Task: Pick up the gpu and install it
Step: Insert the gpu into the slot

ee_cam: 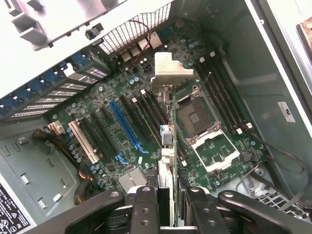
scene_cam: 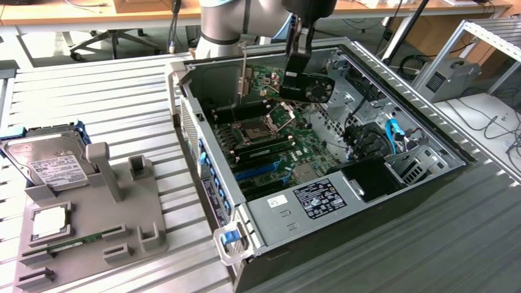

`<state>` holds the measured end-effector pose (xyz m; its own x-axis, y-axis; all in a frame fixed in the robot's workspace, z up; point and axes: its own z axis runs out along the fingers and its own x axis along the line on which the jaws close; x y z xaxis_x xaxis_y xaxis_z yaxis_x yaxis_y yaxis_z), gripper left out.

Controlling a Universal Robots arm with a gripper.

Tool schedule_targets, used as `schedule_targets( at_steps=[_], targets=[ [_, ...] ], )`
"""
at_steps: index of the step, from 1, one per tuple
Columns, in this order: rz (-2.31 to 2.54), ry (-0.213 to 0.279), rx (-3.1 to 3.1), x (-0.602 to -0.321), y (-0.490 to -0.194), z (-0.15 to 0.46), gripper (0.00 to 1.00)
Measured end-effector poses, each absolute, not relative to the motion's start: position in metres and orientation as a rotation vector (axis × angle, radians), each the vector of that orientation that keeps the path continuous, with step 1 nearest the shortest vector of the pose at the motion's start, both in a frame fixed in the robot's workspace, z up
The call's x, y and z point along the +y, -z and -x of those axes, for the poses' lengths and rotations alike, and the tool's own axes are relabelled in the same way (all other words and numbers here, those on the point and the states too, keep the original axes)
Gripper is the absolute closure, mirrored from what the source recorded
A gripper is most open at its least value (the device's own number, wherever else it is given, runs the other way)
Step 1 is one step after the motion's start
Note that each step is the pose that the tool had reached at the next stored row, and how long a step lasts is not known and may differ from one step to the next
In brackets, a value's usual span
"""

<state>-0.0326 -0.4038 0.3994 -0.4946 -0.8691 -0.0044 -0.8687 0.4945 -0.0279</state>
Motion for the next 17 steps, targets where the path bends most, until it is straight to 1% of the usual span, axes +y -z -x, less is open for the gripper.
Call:
schedule_targets(
  at_steps=[17],
  targets=[
    [1.646,0.034,2.654,-0.4028,-0.3996,0.0326,0.73]
  ],
)
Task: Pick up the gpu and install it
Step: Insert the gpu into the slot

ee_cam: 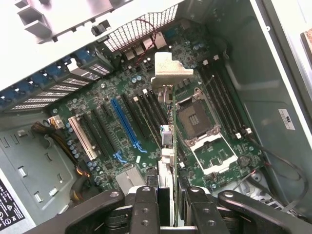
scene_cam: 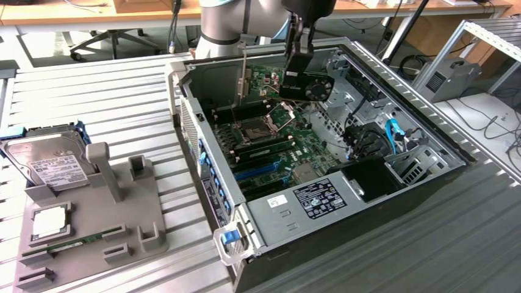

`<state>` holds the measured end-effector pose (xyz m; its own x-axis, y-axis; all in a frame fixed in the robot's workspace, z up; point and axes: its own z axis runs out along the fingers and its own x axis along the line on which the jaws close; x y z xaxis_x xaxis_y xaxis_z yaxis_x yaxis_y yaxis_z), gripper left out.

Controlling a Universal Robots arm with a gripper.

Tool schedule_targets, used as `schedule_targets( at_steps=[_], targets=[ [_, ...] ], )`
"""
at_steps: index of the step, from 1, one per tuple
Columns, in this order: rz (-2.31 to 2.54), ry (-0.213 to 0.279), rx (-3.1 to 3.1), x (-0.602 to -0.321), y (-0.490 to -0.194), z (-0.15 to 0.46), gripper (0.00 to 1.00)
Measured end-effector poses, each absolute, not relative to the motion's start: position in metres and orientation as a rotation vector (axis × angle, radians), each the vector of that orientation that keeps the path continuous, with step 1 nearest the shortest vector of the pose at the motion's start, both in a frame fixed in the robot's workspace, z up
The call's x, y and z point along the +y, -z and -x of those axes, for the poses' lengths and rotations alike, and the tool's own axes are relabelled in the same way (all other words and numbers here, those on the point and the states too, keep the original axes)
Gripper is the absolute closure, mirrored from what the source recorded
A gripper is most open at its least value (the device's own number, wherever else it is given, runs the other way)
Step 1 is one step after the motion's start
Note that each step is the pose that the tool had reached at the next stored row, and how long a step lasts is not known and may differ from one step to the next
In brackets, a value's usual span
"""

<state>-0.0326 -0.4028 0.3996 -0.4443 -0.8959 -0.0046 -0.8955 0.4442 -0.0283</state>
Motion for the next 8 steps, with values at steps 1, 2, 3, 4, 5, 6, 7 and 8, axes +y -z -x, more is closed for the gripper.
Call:
schedule_targets(
  at_steps=[1,2,3,4,5,6,7,8],
  targets=[
    [1.650,0.034,2.651,-0.4028,-0.3996,0.0326,0.73],
    [1.654,0.034,2.648,-0.4027,-0.3996,0.0326,0.73],
    [1.658,0.034,2.646,-0.4027,-0.3996,0.0326,0.73],
    [1.662,0.034,2.644,-0.4026,-0.3997,0.0326,0.73],
    [1.665,0.034,2.641,-0.4026,-0.3997,0.0326,0.73],
    [1.669,0.034,2.639,-0.4026,-0.3997,0.0326,0.73],
    [1.673,0.033,2.636,-0.4025,-0.3997,0.0326,0.73],
    [1.680,0.033,2.632,-0.4024,-0.3998,0.0326,0.73]
  ],
)
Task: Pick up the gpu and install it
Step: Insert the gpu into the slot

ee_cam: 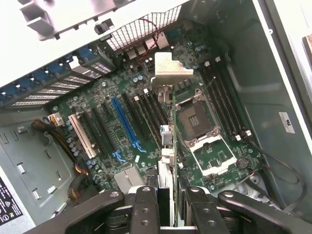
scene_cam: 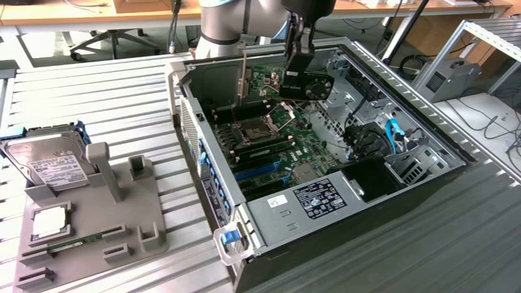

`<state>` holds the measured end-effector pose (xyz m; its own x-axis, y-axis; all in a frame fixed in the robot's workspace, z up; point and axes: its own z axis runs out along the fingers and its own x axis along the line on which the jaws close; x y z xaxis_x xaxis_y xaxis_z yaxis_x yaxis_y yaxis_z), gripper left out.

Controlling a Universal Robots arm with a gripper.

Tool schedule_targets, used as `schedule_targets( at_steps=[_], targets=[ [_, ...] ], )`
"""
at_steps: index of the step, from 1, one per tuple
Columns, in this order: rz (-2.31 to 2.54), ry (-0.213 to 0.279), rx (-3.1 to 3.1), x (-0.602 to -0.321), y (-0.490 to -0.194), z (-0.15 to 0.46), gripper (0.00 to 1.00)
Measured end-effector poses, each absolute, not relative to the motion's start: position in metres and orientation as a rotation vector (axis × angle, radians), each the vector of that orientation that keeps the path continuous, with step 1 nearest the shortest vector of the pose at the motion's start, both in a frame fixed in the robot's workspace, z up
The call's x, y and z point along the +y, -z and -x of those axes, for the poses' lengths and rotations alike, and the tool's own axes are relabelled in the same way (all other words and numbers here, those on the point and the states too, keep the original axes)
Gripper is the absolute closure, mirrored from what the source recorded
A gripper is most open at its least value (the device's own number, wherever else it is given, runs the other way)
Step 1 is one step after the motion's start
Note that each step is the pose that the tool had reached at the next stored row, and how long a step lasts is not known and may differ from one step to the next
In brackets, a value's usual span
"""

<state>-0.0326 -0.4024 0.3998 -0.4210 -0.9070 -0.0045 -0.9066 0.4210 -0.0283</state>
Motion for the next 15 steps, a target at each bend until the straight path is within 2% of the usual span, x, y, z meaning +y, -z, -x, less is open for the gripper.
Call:
schedule_targets(
  at_steps=[15],
  targets=[
    [1.738,0.033,2.593,-0.4019,-0.4000,0.0326,0.73]
  ],
)
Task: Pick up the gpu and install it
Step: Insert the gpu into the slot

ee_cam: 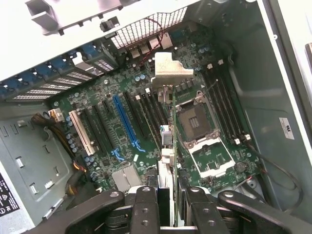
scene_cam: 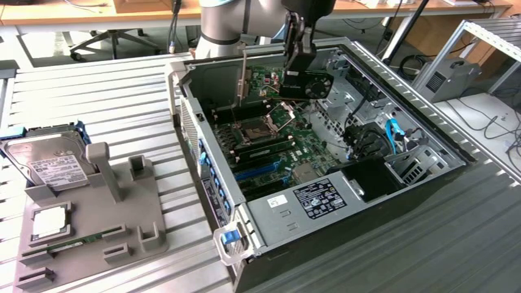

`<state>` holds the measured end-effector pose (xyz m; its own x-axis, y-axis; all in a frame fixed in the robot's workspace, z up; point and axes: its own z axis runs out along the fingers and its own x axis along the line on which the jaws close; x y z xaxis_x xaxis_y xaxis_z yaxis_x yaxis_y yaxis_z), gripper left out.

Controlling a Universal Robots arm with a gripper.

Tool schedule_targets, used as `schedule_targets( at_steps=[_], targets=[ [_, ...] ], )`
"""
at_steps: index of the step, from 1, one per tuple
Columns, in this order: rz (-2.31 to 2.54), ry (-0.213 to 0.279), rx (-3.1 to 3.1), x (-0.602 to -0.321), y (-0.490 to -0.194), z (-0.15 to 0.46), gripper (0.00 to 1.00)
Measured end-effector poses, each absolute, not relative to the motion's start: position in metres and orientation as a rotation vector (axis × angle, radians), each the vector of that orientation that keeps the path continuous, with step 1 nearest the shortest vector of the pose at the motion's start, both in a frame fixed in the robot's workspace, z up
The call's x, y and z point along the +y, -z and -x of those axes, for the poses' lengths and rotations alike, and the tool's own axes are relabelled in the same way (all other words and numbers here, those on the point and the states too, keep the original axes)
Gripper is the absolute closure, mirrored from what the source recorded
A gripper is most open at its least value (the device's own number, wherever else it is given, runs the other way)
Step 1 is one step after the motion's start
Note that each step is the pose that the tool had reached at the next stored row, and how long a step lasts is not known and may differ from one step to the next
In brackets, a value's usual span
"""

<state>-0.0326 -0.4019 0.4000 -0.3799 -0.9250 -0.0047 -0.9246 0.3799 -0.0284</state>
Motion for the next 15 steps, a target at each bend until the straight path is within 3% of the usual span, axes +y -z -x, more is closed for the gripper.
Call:
schedule_targets(
  at_steps=[15],
  targets=[
    [1.798,0.032,2.551,-0.4013,-0.4005,0.0326,0.73]
  ],
)
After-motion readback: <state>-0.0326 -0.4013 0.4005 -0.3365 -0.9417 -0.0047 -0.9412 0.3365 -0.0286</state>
